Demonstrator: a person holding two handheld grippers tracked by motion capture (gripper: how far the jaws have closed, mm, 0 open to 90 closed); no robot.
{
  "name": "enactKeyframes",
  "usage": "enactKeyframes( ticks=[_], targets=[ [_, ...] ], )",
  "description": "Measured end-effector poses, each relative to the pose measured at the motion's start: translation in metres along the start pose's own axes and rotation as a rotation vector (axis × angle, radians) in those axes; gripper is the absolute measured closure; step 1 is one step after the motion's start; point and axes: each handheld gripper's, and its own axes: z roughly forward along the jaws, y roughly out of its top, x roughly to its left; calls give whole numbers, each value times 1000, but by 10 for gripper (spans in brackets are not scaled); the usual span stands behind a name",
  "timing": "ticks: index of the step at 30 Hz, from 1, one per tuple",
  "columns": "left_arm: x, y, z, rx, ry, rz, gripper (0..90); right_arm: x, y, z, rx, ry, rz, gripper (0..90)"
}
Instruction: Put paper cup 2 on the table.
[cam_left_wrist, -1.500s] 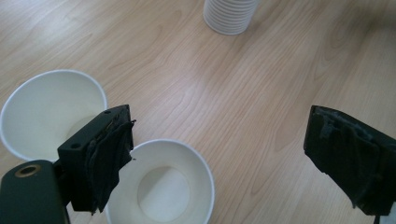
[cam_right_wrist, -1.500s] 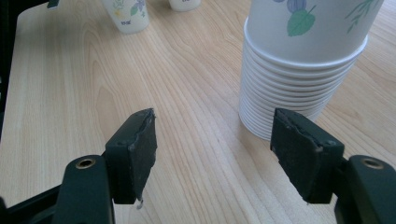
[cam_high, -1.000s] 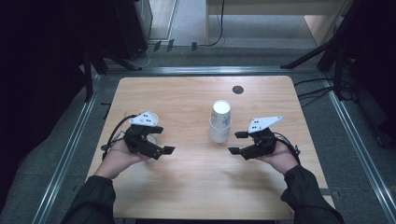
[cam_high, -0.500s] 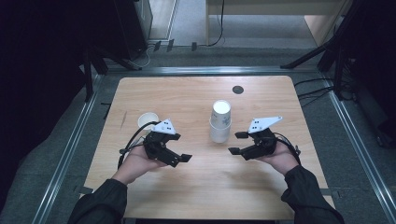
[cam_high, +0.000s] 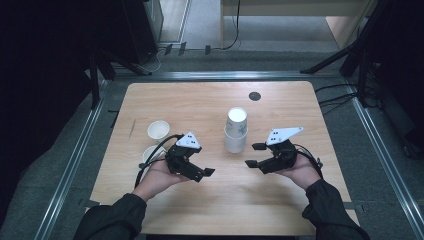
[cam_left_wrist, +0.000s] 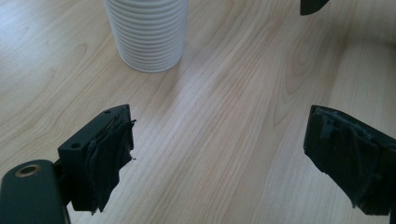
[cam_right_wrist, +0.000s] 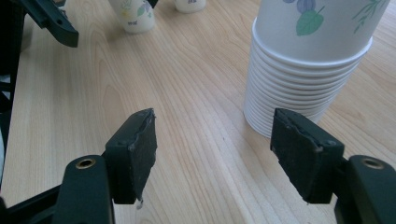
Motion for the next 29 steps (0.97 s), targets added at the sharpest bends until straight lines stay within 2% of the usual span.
enactKeyframes(
  ticks=[8,29],
  targets=[
    [-1,-1,4,1,14,12,86,4,-2,-2,-5,1,1,318],
    [0,-2,5,2,23,16,86,4,-4,-1,-14,0,-4,318]
  ],
)
